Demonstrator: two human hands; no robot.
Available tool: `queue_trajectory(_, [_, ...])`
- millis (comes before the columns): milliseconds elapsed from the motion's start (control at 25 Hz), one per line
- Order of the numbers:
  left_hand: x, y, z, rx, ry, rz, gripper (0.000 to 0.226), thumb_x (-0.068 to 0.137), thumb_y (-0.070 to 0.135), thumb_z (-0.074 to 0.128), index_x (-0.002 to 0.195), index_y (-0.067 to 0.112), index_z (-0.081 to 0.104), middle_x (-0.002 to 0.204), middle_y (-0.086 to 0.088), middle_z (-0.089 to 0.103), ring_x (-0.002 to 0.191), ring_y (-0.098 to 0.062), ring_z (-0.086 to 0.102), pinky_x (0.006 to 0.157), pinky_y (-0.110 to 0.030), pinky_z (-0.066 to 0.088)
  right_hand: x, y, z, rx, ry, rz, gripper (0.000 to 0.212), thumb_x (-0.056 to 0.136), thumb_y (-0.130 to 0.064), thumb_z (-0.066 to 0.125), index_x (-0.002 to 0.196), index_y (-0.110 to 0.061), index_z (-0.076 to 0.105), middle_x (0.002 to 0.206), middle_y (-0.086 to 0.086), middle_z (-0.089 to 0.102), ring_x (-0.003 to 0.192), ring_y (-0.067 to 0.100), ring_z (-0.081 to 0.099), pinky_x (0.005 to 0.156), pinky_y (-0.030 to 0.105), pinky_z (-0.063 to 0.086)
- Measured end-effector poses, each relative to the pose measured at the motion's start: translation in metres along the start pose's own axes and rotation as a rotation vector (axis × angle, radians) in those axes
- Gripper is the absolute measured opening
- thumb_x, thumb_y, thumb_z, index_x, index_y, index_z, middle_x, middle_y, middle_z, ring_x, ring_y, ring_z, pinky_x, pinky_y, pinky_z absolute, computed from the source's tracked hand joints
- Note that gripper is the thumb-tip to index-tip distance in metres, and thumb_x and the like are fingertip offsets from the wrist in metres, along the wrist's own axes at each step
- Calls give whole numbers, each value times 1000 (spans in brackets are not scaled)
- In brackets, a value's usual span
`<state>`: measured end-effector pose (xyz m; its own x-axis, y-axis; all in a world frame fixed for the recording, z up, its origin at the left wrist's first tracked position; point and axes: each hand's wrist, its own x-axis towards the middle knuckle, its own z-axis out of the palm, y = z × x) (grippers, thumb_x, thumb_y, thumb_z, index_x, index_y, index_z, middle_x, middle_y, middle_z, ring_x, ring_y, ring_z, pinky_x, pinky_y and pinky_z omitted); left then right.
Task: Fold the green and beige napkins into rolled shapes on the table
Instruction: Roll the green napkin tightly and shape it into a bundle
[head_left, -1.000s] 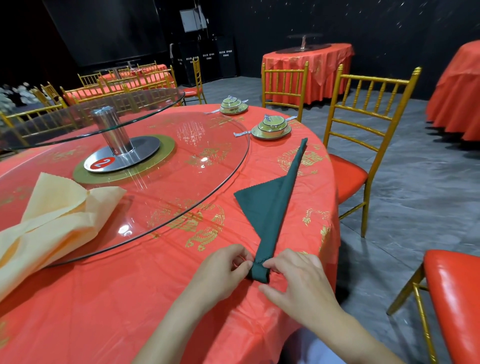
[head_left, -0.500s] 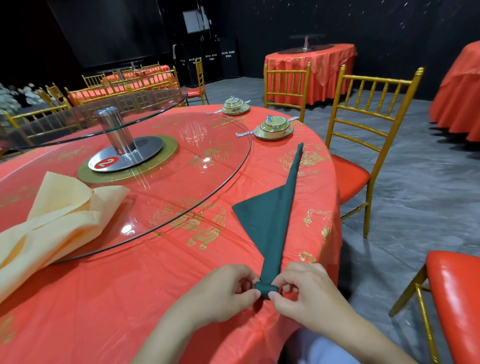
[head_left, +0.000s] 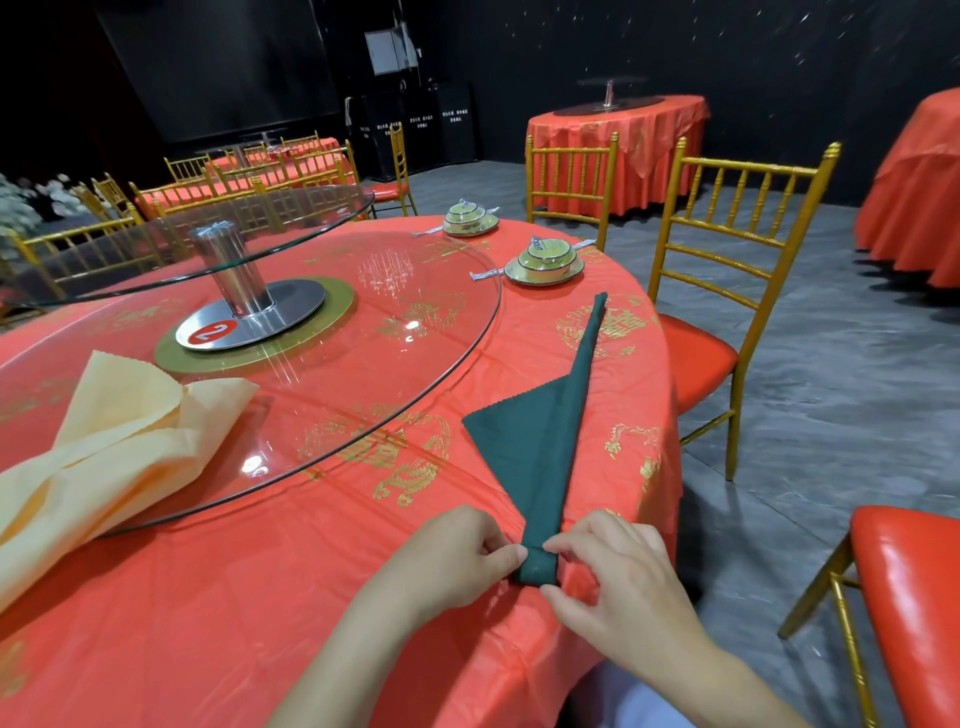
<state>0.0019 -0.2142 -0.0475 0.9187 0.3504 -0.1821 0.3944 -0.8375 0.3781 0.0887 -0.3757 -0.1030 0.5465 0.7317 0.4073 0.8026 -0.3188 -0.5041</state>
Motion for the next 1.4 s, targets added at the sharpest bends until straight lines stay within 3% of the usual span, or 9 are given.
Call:
queue_trajectory(160, [-6, -3, 10, -112, 236, 95, 19, 86, 39, 61, 102, 27, 63, 89, 15, 59, 79, -4, 54, 75, -21, 42, 11, 6, 1, 33, -7, 47, 30, 65, -54, 57, 85, -34, 66, 76, -18, 50, 78, -2, 49, 75, 17, 29])
queue_trajectory(320, [-9, -9, 19, -249, 198, 139, 40, 78, 29, 73, 116, 28, 58, 99, 17, 57, 81, 0, 52, 76, -12, 39, 20, 11, -1, 70, -84, 90, 39, 65, -61, 47, 83, -35, 68, 75, -16, 50, 80, -2, 50, 82, 15, 26])
queue_trajectory(480, [-8, -6, 25, -253, 295, 146, 33, 82, 23, 70, 114, 26, 64, 97, 12, 65, 81, -1, 59, 78, -13, 43, 21, 12, -3, 88, -111, 79, 37, 65, -61, 47, 80, -34, 68, 73, -13, 51, 78, -1, 50, 82, 16, 27])
queue_trajectory(680, [-17, -2, 30, -267, 319, 171, 37, 80, 25, 68, 116, 34, 62, 84, 19, 62, 81, -1, 59, 78, -14, 44, 11, 12, -4, 140, -103, 78, 37, 66, -61, 51, 84, -34, 69, 72, -19, 47, 80, -7, 47, 81, 16, 28])
queue_trajectory(840, [-21, -4, 26, -263, 211, 206, 35, 75, 37, 59, 109, 31, 67, 83, 17, 58, 79, -3, 55, 74, -14, 41, 2, 12, -3, 121, -94, 27, 32, 65, -58, 61, 86, -36, 67, 73, -22, 47, 78, -9, 45, 80, 20, 32])
queue_trajectory(1040, [-15, 1, 10, -300, -67, 219, 15, 83, 25, 64, 97, 20, 68, 69, 12, 52, 62, -1, 45, 65, -23, 41, -9, 12, -10, 144, -64, 12, 34, 68, -59, 62, 96, -41, 61, 77, -20, 50, 78, -8, 47, 85, 17, 30])
queue_trajectory(1240, [10, 6, -4, -350, -312, 113, 6, 87, 19, 64, 90, 15, 67, 69, 8, 58, 67, -9, 51, 65, -28, 42, -9, 8, -11, 133, 17, -52, 26, 72, -50, 64, 93, -40, 54, 83, -24, 47, 83, -11, 46, 83, 13, 28])
queue_trajectory(1400, [15, 4, -4, -411, -339, 38, 3, 86, 15, 65, 85, 16, 63, 77, 1, 65, 74, -11, 60, 73, -29, 48, -10, 6, -6, 62, -19, -52, 33, 66, -48, 66, 94, -39, 51, 83, -23, 43, 82, -8, 45, 81, 14, 28])
